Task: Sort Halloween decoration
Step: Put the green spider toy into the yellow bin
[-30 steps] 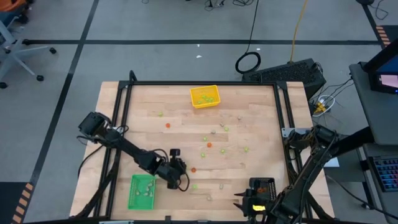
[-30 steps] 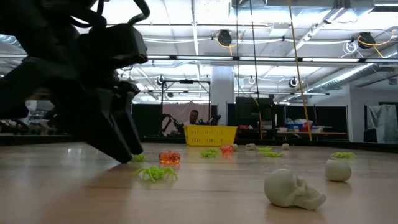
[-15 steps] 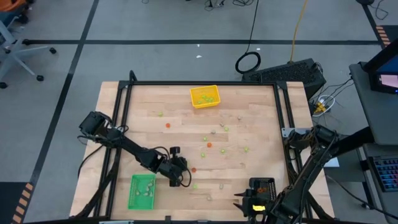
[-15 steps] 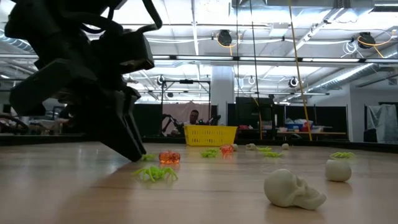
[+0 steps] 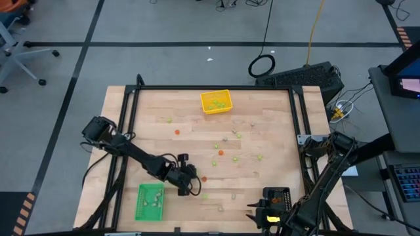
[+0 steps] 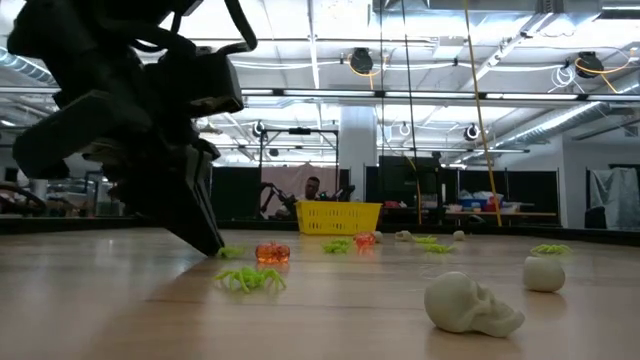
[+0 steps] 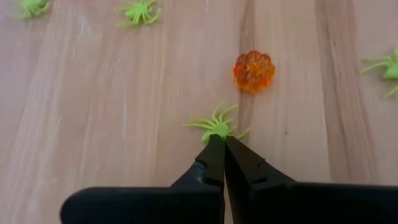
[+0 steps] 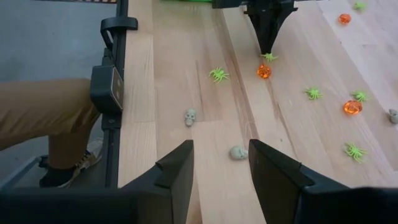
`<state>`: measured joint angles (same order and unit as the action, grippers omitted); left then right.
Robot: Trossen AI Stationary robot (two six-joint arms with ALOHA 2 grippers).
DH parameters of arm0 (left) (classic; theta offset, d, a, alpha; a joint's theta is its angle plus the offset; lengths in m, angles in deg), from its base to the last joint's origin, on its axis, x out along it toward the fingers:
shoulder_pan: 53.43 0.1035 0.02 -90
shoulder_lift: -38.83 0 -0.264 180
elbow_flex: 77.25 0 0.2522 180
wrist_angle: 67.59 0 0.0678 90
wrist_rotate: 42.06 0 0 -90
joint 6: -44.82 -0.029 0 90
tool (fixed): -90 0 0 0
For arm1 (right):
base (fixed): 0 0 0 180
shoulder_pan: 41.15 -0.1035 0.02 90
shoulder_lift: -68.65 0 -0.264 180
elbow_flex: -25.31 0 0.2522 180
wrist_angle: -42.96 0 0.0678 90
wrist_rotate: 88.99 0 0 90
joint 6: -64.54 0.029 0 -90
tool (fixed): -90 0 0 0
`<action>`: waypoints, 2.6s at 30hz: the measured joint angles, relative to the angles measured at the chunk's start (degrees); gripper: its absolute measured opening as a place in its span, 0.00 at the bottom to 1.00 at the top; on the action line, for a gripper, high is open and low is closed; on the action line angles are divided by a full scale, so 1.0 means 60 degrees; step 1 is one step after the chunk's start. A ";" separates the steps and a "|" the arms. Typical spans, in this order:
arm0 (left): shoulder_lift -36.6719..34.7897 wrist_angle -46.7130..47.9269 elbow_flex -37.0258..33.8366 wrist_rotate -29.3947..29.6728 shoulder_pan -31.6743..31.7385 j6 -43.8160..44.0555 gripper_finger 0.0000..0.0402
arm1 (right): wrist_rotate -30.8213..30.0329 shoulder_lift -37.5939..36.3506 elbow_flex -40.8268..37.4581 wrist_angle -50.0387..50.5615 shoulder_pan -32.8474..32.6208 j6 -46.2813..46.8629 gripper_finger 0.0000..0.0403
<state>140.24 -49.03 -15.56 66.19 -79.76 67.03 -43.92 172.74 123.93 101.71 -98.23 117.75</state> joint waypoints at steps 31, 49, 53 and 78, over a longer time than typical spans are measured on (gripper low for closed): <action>-0.4141 0.0255 0.0009 0.0051 -0.0116 -0.1915 0.00 | -0.2092 0.0063 0.0007 -0.0500 0.0084 -0.1357 0.35; -0.4898 -0.3827 -0.1552 -0.0777 0.0275 -0.2788 0.00 | -0.3198 0.1873 0.0000 -0.1856 0.1676 -0.5004 0.35; -0.4899 -0.4499 -0.2100 -0.0775 0.0394 -0.2787 0.00 | -0.2879 0.1824 0.0000 -0.1583 0.1830 -0.5229 0.35; -0.4902 -0.4721 -0.2279 -0.0756 0.0376 -0.8445 0.00 | -0.0256 0.1483 0.0000 -0.1200 0.2914 -0.6029 0.35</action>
<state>110.83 -77.36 -29.23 61.66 -77.50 16.36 -45.46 181.63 123.93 94.51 -80.75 81.57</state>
